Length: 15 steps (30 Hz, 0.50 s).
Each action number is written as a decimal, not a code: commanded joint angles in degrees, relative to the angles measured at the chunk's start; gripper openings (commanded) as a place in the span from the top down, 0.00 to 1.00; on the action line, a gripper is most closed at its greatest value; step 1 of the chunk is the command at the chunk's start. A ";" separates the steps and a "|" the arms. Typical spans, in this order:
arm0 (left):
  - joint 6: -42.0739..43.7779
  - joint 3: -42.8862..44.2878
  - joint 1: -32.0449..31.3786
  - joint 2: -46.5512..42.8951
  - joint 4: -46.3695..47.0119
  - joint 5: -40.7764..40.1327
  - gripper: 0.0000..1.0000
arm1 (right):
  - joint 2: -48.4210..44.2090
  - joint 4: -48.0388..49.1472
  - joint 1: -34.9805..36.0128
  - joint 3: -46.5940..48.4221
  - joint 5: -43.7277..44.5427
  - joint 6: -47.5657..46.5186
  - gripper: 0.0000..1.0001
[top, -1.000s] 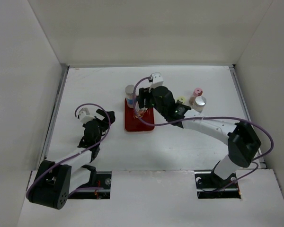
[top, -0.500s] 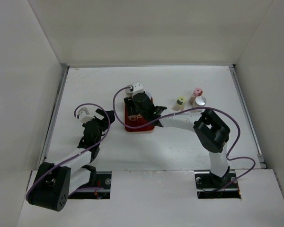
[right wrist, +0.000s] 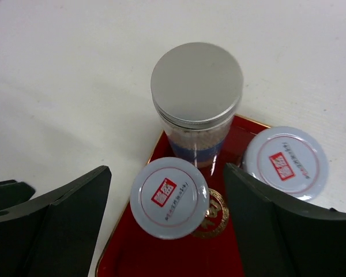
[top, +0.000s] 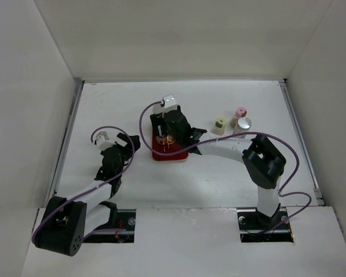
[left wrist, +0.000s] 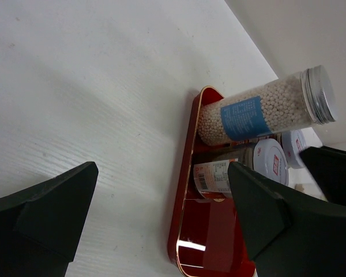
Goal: Organize the condiment bottles
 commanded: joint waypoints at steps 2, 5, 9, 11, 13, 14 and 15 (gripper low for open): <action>-0.30 -0.56 0.47 -0.59 2.71 -0.30 0.00 | -12.32 3.66 0.33 -5.01 1.29 0.18 0.16; -0.39 -0.39 0.38 -0.15 2.54 0.75 0.00 | -17.78 3.57 -2.47 -10.28 3.39 0.89 0.23; -0.39 -0.30 -0.06 0.02 2.71 -0.03 0.00 | -22.97 1.73 -9.50 -16.79 10.07 3.35 0.31; -0.39 -0.12 -0.06 0.73 2.71 0.49 0.00 | -23.16 -1.69 -13.36 -17.50 12.97 3.35 0.32; -0.39 -0.21 -0.23 0.29 2.71 0.67 0.00 | -22.02 -4.24 -16.79 -17.94 15.35 3.44 0.29; -0.39 -0.21 -0.32 0.03 2.71 0.32 0.00 | -21.40 -5.04 -18.03 -18.29 15.79 3.52 0.25; -0.39 -0.21 -0.41 -0.06 2.71 0.05 0.00 | -20.79 -5.57 -19.09 -18.56 15.79 3.79 0.22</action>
